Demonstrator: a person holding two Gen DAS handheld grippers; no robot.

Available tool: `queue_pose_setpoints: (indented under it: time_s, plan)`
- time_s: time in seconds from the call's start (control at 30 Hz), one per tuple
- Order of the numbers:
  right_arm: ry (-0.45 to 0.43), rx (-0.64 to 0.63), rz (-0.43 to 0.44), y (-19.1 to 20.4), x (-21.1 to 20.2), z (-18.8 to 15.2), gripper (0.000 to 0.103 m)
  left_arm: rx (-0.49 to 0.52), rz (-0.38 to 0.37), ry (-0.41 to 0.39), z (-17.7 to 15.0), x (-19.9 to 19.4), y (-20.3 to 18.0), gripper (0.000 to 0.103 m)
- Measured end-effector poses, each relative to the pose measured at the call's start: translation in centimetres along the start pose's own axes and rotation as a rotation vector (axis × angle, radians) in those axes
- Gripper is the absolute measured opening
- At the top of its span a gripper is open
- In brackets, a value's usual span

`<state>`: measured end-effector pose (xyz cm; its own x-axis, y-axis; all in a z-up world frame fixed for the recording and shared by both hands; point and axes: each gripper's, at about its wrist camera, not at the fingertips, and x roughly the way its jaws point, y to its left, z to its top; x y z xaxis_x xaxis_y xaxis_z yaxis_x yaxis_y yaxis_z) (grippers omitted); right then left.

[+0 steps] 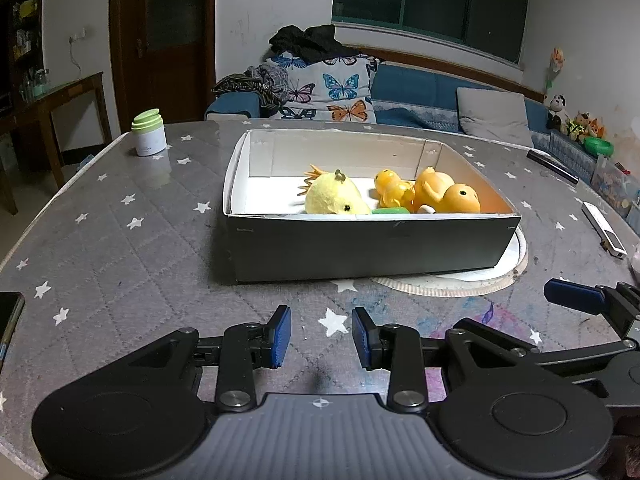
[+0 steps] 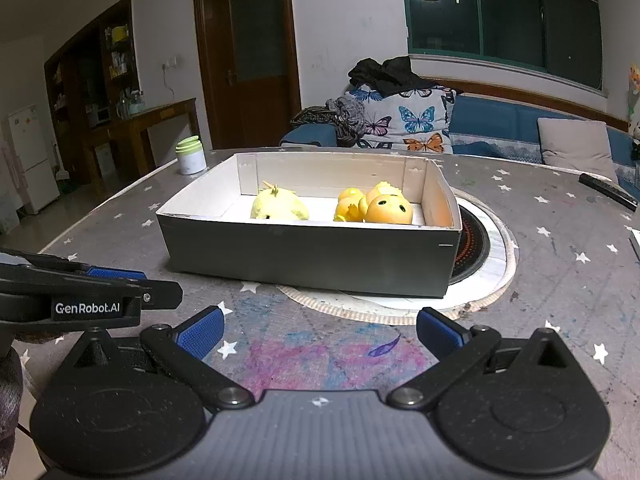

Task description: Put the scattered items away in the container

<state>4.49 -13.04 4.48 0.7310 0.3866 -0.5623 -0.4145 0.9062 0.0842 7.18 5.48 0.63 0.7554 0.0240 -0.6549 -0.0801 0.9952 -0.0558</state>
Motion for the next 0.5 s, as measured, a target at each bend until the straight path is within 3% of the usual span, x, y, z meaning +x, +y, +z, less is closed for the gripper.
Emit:
queue_pose_setpoints:
  time_s: [0.5]
  plan:
    - [0.023,0.002,0.002,-0.1,1.3,0.7,0.103,0.000,0.012,0.013,1.0,1.1,0.1,0.036]
